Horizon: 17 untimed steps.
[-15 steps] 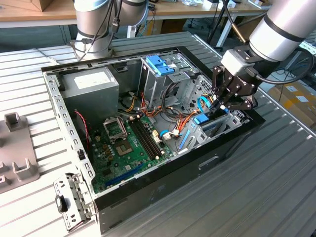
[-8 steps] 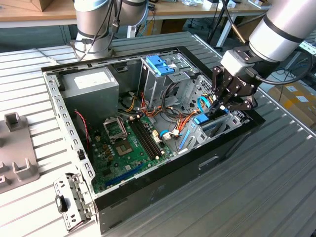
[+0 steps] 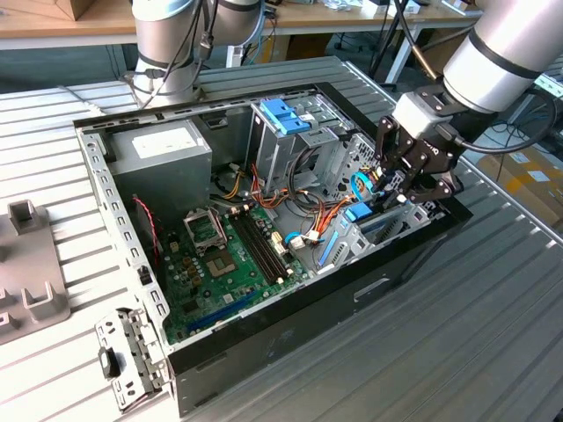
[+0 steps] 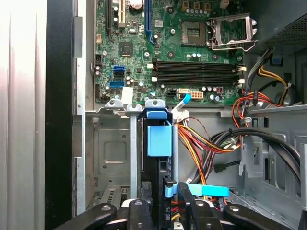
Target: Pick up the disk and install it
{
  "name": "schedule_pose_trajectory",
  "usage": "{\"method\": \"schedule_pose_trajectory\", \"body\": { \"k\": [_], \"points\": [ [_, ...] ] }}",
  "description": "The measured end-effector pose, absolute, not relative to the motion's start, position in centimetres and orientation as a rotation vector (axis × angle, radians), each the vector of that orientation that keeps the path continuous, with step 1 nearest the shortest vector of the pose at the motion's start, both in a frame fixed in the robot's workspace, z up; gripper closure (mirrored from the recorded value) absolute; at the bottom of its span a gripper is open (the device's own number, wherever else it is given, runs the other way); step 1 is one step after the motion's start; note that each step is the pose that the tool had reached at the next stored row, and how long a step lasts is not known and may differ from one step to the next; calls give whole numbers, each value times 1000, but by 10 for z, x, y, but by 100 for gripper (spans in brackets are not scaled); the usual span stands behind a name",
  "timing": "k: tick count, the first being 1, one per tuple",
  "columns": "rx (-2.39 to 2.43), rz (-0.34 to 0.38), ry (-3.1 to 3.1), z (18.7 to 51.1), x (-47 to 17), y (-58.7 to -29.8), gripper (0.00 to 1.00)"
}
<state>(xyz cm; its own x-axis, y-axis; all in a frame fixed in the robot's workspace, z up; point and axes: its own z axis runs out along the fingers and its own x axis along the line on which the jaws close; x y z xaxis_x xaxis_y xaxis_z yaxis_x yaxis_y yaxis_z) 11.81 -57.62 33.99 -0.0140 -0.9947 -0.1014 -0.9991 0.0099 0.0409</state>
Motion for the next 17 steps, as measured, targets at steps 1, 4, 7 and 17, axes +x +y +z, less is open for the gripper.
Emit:
{"method": "schedule_pose_trajectory", "body": {
  "k": [1, 4, 7, 17],
  "points": [
    [-2175, 155, 2201, 340, 118, -576, 64],
    [-2175, 156, 2201, 345, 118, -576, 64],
    [-2174, 157, 2200, 352, 118, -576, 64],
    [-2171, 163, 2197, 359, 118, -576, 65]
  ]
}}
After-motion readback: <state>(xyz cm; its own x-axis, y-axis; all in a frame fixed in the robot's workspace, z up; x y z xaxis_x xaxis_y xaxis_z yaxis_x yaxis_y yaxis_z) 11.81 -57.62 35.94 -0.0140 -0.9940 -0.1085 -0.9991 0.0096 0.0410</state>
